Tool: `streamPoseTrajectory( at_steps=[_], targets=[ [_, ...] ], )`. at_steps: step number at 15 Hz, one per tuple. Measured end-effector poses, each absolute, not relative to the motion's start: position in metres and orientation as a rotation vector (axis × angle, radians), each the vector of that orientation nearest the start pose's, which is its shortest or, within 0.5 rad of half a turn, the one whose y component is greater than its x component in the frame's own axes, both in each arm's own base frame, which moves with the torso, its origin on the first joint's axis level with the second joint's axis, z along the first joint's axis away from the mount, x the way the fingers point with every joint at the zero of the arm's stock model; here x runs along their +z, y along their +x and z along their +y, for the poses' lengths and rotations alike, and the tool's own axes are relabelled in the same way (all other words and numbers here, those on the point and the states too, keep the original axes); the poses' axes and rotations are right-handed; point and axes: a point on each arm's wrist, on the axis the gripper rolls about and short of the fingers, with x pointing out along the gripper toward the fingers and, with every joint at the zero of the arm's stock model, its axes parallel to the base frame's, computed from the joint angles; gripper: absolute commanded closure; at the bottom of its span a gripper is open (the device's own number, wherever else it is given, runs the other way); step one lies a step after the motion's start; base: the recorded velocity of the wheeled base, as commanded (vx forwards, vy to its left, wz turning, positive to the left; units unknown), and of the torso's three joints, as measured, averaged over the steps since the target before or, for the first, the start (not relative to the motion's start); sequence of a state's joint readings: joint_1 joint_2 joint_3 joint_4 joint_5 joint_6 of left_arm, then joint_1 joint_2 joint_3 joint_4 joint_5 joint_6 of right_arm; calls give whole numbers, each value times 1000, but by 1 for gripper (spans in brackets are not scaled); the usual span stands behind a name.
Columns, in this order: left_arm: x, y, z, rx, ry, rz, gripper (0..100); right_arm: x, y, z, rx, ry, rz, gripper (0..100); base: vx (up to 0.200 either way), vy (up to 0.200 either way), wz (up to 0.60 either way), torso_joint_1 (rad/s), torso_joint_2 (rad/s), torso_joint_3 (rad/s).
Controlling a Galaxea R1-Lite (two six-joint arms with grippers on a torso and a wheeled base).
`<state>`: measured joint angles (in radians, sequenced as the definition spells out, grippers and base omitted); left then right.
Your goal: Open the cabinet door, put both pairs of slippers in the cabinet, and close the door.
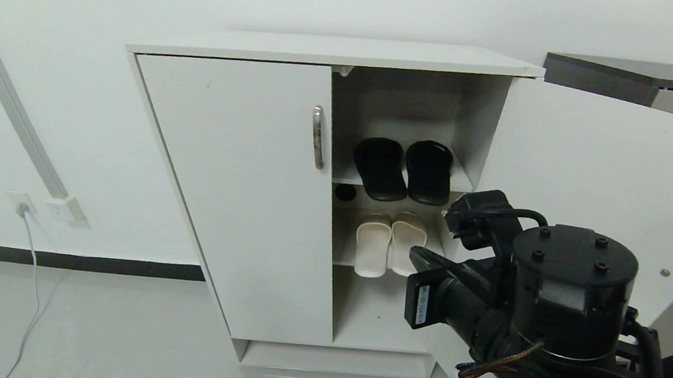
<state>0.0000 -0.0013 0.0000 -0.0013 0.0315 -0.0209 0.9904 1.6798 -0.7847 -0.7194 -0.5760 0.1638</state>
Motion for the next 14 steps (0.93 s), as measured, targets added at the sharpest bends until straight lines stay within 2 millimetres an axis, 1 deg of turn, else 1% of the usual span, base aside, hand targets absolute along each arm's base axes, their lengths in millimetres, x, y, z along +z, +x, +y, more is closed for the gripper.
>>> streamPoseTrajectory(
  at_steps=[5, 8, 14],
  targets=[
    [75, -23, 1, 31, -21, -2, 100, 186, 174, 242, 406, 22, 176, 100, -200, 0, 0, 3, 3, 3],
    [76, -23, 1, 32, -20, -3, 100, 179, 178, 242, 434, 12, 199, 100, 0, 0, 0, 0, 0, 0],
    [76, -23, 1, 32, -20, -2, 100, 168, 178, 237, 439, -16, 228, 100, 0, 0, 0, 0, 0, 0]
  ],
)
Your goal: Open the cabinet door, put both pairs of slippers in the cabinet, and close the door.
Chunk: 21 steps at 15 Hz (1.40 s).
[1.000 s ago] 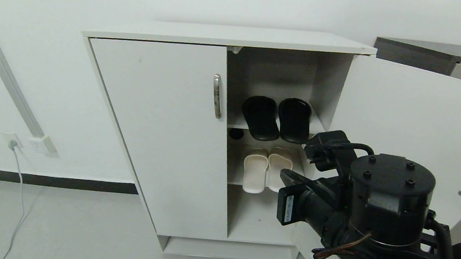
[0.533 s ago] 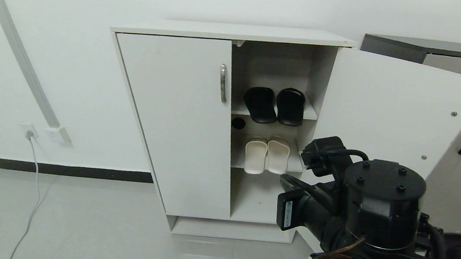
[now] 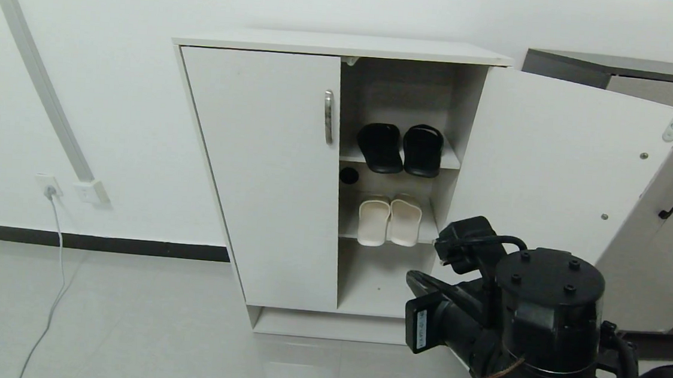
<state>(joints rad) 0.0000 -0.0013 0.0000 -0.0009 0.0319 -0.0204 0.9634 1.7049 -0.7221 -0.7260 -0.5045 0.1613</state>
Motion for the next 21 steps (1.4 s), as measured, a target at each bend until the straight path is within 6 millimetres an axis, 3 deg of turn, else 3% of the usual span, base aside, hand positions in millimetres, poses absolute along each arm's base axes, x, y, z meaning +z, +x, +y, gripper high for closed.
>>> streamPoseTrajectory(
  at_steps=[13, 21],
  targets=[
    [76, -23, 1, 31, -20, -3, 100, 161, 182, 237, 424, -34, 247, 100, 0, 0, 0, 0, 0, 0],
    [75, -23, 1, 31, -20, -2, 100, 158, 184, 238, 419, -41, 255, 100, 0, 0, 0, 34, -369, -339]
  ],
)
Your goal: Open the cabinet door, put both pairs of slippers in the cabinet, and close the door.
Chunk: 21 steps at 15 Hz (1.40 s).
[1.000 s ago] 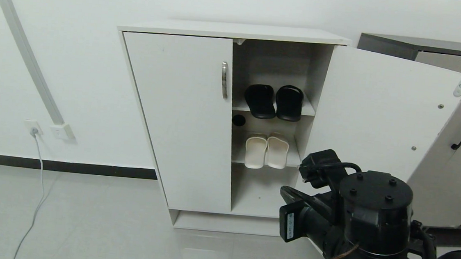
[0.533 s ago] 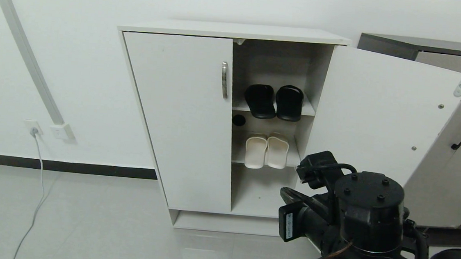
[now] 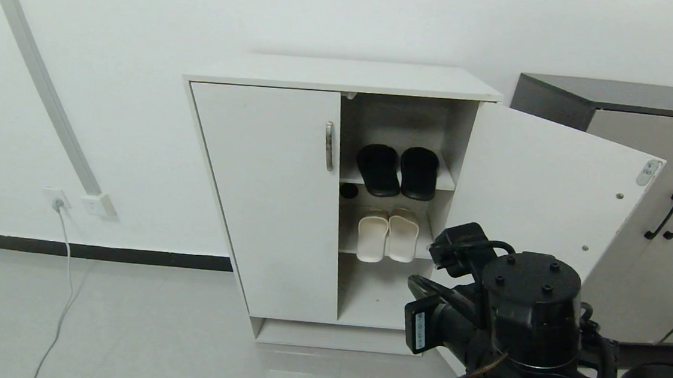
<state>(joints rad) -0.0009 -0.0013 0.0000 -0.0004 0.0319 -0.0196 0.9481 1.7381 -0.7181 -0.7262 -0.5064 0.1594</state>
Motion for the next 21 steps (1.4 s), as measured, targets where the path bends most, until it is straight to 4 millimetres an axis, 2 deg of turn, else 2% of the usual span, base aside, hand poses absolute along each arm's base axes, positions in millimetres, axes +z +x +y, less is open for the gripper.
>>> streamPoseTrajectory(
  at_steps=[15, 21],
  targets=[
    [75, -23, 1, 28, -20, -2, 100, 155, 187, 239, 441, -41, 265, 100, 0, 0, 0, 156, -479, -328],
    [75, -23, 1, 27, -19, -2, 100, 155, 198, 238, 422, -35, 267, 100, 0, 0, 0, 229, -543, -323]
  ],
)
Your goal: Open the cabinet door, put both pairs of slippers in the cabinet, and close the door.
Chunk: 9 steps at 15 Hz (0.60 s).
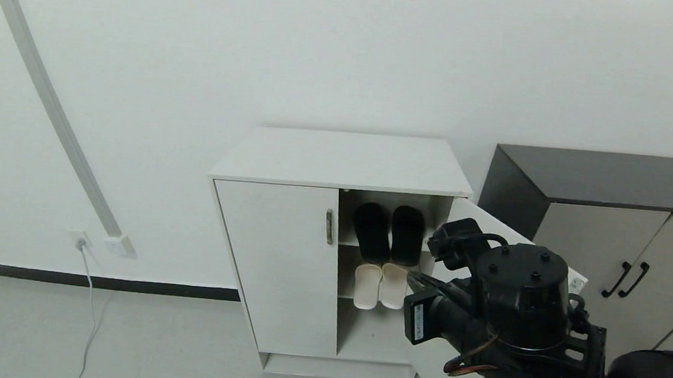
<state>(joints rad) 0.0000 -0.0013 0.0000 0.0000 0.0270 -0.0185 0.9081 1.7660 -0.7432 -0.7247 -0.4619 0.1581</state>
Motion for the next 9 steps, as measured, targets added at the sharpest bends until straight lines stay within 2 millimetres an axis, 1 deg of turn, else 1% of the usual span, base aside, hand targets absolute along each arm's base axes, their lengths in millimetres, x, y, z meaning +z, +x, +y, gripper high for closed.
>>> streamPoseTrajectory(
  at_steps=[5, 6, 9],
  targets=[
    [76, -23, 1, 27, -19, -2, 100, 152, 207, 232, 388, -57, 270, 100, 0, 0, 0, 260, -581, -333],
    [76, -23, 1, 27, -19, -2, 100, 151, 209, 230, 383, -61, 271, 100, 0, 0, 0, 119, -325, -144],
    [76, -23, 1, 27, -19, -3, 100, 149, 209, 229, 381, -66, 277, 100, 0, 0, 0, 14, -27, -20]
  ],
)
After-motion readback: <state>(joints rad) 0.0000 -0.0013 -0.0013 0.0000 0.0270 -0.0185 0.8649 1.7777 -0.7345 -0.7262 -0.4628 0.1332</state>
